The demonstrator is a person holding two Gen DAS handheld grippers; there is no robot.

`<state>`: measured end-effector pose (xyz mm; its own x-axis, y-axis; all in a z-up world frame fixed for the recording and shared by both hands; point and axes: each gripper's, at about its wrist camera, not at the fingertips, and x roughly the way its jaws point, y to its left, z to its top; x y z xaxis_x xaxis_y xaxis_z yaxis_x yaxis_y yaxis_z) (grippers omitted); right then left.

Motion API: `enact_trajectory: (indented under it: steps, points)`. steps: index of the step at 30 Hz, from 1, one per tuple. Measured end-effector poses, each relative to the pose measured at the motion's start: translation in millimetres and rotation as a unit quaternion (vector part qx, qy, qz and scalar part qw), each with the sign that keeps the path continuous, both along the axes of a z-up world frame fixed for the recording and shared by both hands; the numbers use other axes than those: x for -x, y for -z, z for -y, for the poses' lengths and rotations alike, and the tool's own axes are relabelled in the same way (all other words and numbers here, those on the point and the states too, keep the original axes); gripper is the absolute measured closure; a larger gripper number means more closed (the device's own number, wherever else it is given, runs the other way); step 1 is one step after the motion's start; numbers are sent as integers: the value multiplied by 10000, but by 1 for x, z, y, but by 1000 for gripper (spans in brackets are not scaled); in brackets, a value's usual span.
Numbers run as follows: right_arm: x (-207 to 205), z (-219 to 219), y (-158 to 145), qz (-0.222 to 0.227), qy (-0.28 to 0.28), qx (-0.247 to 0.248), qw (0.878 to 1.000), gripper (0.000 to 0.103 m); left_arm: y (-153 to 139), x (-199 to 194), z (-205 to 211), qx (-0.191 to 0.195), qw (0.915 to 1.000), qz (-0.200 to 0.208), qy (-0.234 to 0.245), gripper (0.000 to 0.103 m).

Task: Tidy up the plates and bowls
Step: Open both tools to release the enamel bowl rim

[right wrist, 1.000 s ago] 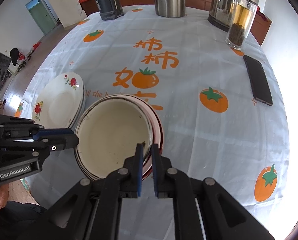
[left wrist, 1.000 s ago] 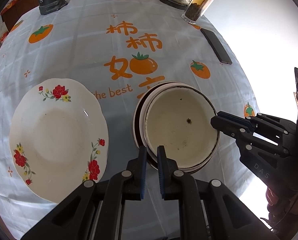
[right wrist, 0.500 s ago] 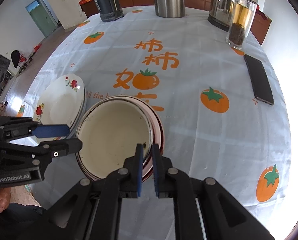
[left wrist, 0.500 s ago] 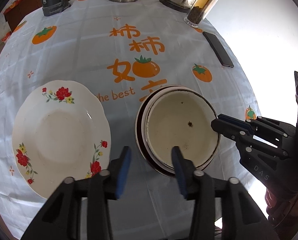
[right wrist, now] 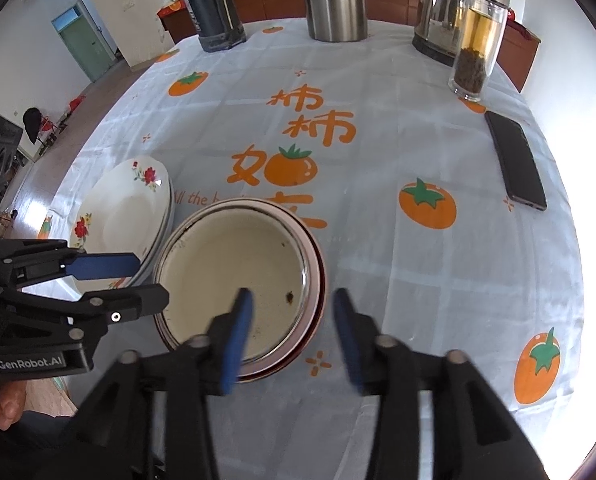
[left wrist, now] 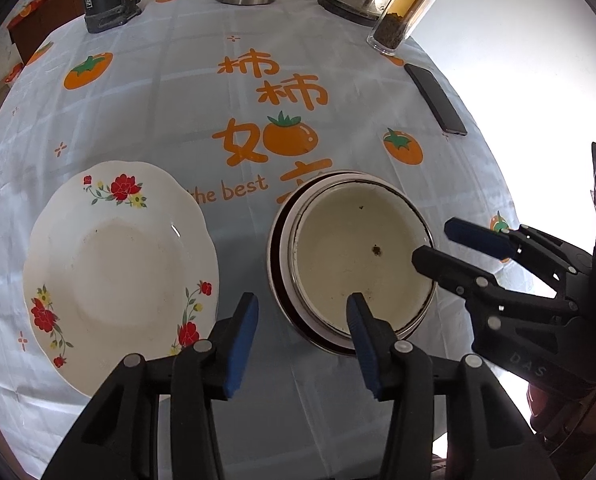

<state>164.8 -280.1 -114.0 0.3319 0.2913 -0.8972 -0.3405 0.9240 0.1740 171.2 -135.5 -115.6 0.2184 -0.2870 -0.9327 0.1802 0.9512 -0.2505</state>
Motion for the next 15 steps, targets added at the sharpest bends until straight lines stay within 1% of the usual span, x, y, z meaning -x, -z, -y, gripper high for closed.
enact_trajectory:
  steps: [6,8,11,15]
  points:
    - [-1,3,-3,88,99,0,9999,51,1,0,0,40,10000,-1,28,54]
    - [-1,5,-3,119,146,10,9998,51,2,0,0,10,10000,-10,36,54]
    - [-1,8,-3,136,219,26,9997,46,4,1,2,-20,10000,-11,47,54]
    - [-1,10,0,97,256,49,9996,46,6,2,5,-70,9999,-21,91,54]
